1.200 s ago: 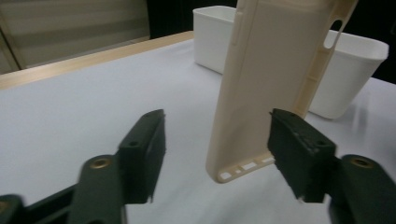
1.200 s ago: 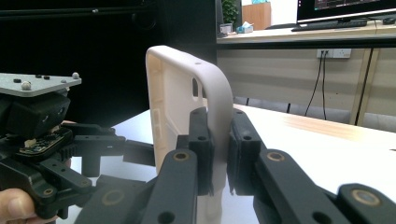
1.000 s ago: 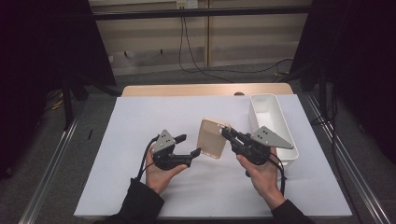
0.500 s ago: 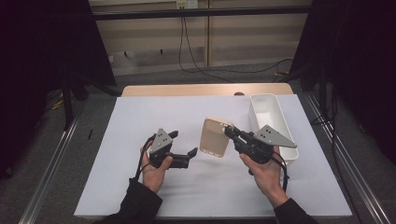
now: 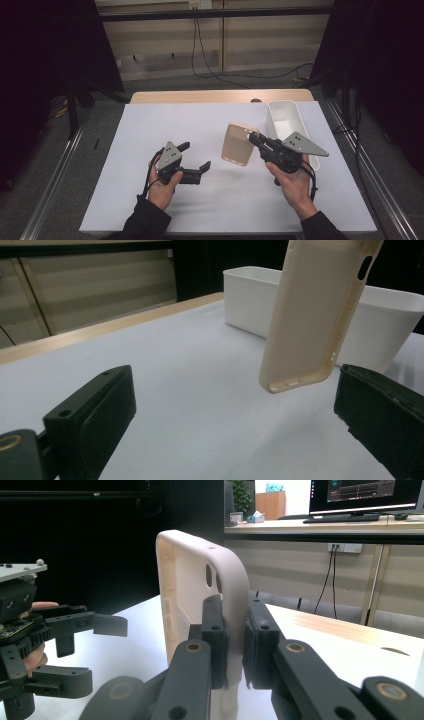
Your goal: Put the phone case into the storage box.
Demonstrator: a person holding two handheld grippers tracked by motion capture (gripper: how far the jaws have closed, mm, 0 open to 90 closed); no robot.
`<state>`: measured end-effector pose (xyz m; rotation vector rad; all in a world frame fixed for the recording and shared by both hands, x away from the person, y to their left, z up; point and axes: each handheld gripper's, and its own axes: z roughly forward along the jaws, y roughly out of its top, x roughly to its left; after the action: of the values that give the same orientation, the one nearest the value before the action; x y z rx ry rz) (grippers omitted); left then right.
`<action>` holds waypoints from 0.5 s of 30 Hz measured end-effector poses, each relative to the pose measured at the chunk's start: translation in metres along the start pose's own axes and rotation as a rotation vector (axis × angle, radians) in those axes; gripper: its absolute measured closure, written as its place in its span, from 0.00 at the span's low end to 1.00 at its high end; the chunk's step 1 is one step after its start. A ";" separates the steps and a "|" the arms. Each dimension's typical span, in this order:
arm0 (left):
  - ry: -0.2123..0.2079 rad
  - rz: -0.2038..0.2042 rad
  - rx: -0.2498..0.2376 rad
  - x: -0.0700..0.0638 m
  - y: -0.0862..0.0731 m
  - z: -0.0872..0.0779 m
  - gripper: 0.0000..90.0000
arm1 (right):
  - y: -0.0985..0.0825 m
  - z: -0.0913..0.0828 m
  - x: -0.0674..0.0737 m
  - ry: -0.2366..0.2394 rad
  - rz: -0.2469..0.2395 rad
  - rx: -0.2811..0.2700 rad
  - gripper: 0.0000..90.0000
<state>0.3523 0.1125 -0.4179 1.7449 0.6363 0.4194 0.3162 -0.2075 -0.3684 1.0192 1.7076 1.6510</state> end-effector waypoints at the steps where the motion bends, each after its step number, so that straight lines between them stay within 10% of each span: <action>1: 0.002 0.004 -0.005 0.000 0.000 -0.001 0.03 | 0.001 -0.001 -0.001 0.002 0.002 -0.001 0.91; 15: 0.054 -0.024 -0.043 0.006 -0.007 -0.023 0.03 | 0.010 -0.012 -0.016 -0.031 0.005 -0.023 0.91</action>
<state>0.3421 0.1355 -0.4190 1.6879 0.6814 0.4619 0.3164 -0.2278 -0.3594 1.0341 1.6642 1.6462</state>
